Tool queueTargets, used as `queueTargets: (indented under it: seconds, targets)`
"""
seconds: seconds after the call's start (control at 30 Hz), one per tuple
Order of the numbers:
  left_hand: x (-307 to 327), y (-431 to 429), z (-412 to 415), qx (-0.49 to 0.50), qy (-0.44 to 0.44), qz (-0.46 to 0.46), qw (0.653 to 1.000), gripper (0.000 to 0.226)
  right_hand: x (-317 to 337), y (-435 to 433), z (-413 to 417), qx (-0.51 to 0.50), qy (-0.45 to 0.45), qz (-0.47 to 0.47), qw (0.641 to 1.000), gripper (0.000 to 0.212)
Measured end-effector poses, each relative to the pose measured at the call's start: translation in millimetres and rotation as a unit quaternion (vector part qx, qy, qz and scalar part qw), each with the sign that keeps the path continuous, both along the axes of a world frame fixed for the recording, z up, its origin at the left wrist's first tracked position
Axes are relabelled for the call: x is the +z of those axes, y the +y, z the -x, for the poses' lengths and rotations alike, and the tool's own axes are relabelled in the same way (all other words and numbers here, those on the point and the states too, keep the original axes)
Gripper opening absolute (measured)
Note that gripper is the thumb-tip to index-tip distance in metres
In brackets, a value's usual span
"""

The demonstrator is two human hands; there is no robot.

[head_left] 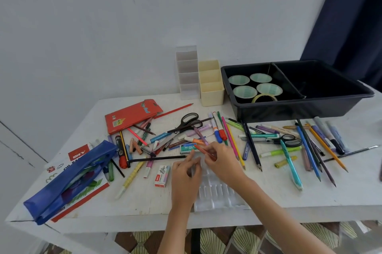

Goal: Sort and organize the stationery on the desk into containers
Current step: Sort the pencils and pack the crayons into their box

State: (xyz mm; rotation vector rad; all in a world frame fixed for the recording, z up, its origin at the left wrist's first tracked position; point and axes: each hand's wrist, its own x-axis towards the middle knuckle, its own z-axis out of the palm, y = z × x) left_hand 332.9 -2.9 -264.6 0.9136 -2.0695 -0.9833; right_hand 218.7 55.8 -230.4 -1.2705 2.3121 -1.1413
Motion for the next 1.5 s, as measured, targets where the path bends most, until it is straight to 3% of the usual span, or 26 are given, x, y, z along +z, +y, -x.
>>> queueTargets:
  seconds: [0.23,0.43,0.63,0.93,1.2,1.33,1.4,1.5]
  targets:
    - [0.1,0.6,0.4,0.01,0.014,-0.013,1.0,0.024,2.4,6.3,27.6,-0.092,0.015,-0.01,0.996,0.012]
    - [1.2,1.1,0.1,0.011,0.016,-0.014,1.0,0.025,8.0,22.2,45.7,-0.172,-0.03,0.01,0.985,0.015]
    - [0.8,1.1,0.8,0.012,0.018,-0.011,1.0,0.024,4.0,34.3,19.6,-0.185,-0.078,0.03,0.979,0.008]
    - [-7.2,-3.4,1.3,0.002,0.018,0.001,1.0,0.024,-19.6,35.5,-14.5,-0.179,0.104,0.015,0.978,0.017]
    - [-12.0,-6.2,1.8,-0.005,0.018,0.014,1.0,0.023,-23.5,34.4,-22.0,-0.188,0.169,-0.055,0.966,0.013]
    - [-9.6,-4.9,1.6,0.0,0.009,0.014,1.0,0.023,-23.8,43.2,-24.7,-0.159,0.231,-0.031,0.959,0.011]
    - [-8.9,-4.3,1.0,-0.002,0.006,0.006,1.0,0.023,-23.9,48.2,-18.7,-0.131,0.196,-0.022,0.972,0.014]
    - [-6.9,-4.5,-0.5,-0.018,0.011,-0.015,1.0,0.026,-16.0,55.9,-4.0,-0.126,0.063,0.014,0.99,0.019]
